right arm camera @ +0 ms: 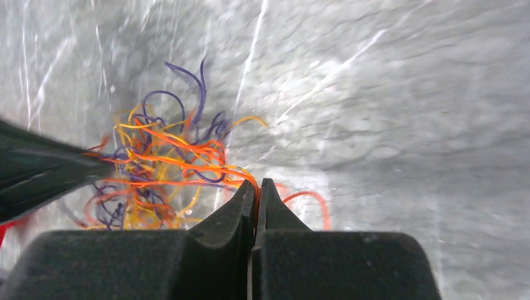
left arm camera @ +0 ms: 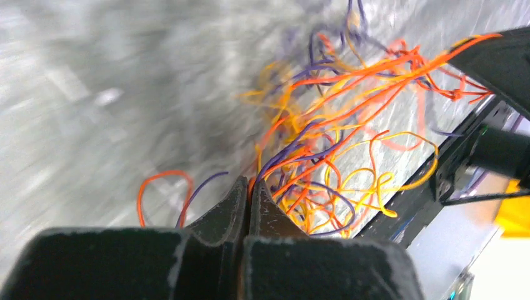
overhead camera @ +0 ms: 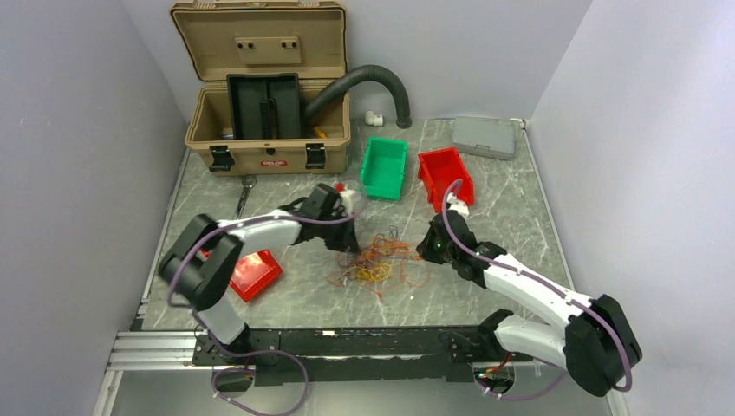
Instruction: Untangle the cables
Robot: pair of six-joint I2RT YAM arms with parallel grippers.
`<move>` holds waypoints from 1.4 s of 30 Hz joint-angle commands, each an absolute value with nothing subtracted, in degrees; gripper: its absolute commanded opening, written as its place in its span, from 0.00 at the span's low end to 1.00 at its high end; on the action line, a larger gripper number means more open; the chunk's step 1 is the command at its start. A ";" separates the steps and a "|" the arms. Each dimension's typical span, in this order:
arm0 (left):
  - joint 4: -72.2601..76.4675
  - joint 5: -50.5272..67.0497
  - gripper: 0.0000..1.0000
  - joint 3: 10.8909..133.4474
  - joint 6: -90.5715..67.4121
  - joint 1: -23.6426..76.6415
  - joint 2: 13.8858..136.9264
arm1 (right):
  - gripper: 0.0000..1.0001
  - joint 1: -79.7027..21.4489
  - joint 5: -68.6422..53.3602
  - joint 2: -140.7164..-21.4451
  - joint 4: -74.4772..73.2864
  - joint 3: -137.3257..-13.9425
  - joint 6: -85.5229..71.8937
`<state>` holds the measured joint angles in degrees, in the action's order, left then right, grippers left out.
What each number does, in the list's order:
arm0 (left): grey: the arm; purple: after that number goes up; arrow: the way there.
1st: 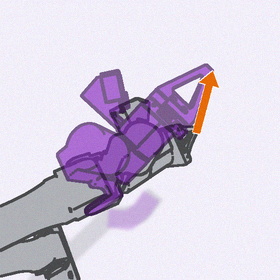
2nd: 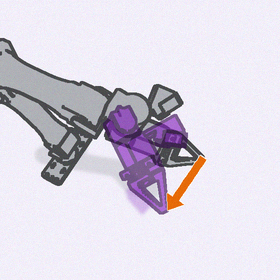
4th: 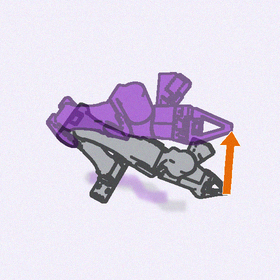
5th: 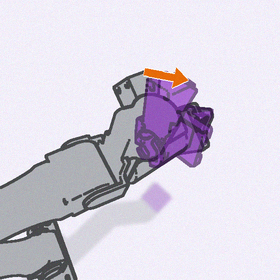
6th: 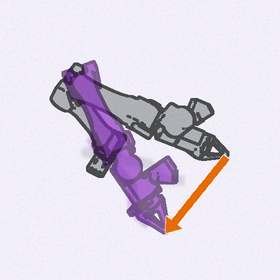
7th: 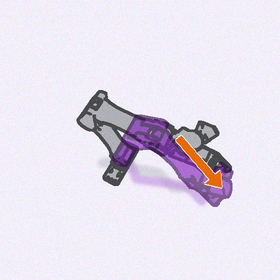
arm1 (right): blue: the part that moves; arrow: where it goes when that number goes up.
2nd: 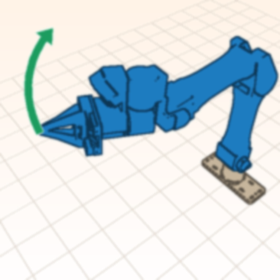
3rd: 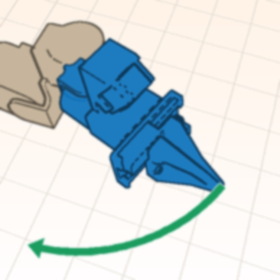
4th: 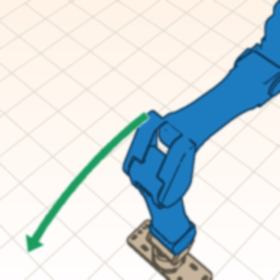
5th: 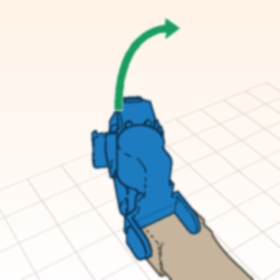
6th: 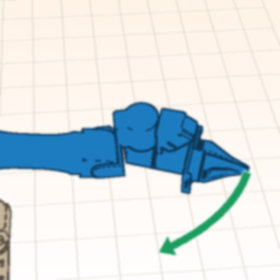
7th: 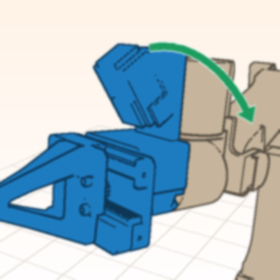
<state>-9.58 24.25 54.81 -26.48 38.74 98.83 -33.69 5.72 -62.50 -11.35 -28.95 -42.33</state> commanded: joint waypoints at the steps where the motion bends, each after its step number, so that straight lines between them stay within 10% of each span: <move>1: -5.04 16.87 0.00 46.09 -31.48 30.44 85.87 | 0.00 -31.93 27.00 -56.75 -25.66 -32.61 -46.32; 11: -4.94 19.25 0.00 43.31 -27.10 31.58 79.90 | 0.00 -29.40 7.66 -49.80 -12.52 -29.02 -32.10; 15: -8.76 15.51 0.01 45.84 -23.59 35.01 78.29 | 0.62 -29.39 -1.65 -49.79 -8.32 -28.73 -29.25; 18: -10.17 17.33 0.07 47.81 -21.67 35.98 78.56 | 0.74 -29.44 -6.81 -49.93 -5.02 -28.08 -28.25; 28: -10.99 13.77 0.72 49.08 -19.88 37.38 75.51 | 0.74 -29.61 -11.10 -57.35 -2.76 -31.27 -28.59; 42: -13.45 18.81 0.71 63.67 -19.24 38.26 97.47 | 0.60 -29.69 -13.52 -78.27 4.62 -37.83 -31.06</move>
